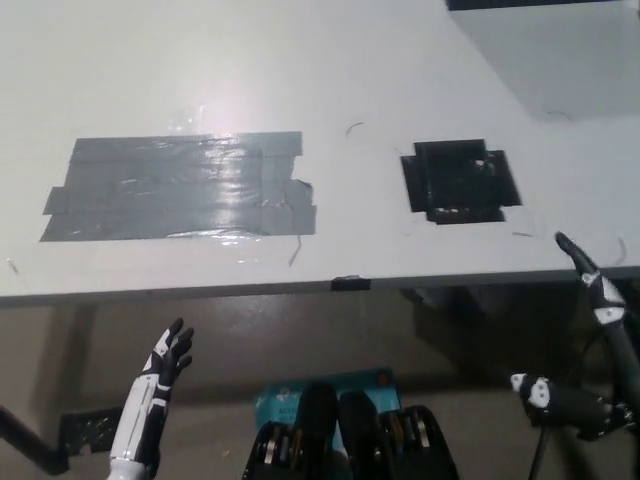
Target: A tripod is kept on the middle of the desk infront of the robot and the robot grabs one of its legs to pick it up and hands it to a person
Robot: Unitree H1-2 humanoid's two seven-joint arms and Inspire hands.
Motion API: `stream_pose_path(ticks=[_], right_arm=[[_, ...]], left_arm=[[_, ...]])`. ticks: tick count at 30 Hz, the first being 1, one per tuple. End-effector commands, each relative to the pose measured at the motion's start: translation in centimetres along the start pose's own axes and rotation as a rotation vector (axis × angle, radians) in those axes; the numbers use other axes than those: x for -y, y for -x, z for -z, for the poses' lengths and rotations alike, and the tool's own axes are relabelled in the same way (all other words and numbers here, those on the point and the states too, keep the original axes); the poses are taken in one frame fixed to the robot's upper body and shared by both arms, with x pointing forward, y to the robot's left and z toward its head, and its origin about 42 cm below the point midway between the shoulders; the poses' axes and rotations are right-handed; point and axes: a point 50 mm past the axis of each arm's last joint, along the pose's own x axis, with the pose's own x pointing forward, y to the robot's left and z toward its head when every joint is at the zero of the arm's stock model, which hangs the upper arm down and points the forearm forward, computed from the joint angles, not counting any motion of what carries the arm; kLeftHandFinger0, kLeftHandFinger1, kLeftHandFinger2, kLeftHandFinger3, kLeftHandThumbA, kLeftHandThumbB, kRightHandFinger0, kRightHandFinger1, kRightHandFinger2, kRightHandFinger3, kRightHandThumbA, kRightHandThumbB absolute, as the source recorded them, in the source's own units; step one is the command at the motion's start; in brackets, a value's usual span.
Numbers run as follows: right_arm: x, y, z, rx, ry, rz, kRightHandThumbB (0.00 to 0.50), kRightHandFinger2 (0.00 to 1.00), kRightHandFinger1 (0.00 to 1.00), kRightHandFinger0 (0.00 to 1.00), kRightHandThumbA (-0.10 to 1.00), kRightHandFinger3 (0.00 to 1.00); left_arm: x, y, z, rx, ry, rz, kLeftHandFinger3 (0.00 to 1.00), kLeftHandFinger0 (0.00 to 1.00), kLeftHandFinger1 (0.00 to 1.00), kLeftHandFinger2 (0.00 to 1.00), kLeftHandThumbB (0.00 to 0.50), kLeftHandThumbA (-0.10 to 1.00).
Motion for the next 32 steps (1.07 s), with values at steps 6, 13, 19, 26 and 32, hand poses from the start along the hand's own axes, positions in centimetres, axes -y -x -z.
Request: stream_pose_path(ticks=[6,13,19,26,32], right_arm=[[-6.0,-1.3,3.9,-0.084,-0.285,0.032,0.182,1.0,1.0,1.0,0.91,1.0],[-6.6,-1.3,5.3,-0.132,-0.3,-0.037,0.18,1.0,1.0,1.0,0.93,1.0],[-6.8,-1.6,5.4,-0.139,-0.304,-0.074,0.192,1.0,1.0,1.0,0.96,1.0],[-6.8,-1.7,5.3,-0.136,-0.29,-0.089,0.189,1.0,1.0,1.0,0.98,1.0],[-6.8,-1.8,5.2,-0.143,-0.28,-0.097,0.182,1.0,1.0,1.0,1.0,1.0]], left_arm=[[-0.5,-1.3,-1.6,0.128,-0.007,0.087,1.0,1.0,1.0,1.0,0.378,1.0],[-0.3,-1.7,-1.8,0.128,0.018,0.13,1.0,1.0,1.0,1.0,0.427,1.0],[-0.4,-1.8,-2.1,0.141,0.029,0.139,1.0,1.0,1.0,1.0,0.398,1.0],[-0.7,-2.0,-2.3,0.15,0.024,0.134,1.0,1.0,1.0,1.0,0.348,1.0],[-0.8,-2.0,-2.3,0.145,0.019,0.128,1.0,1.0,1.0,1.0,0.313,1.0]])
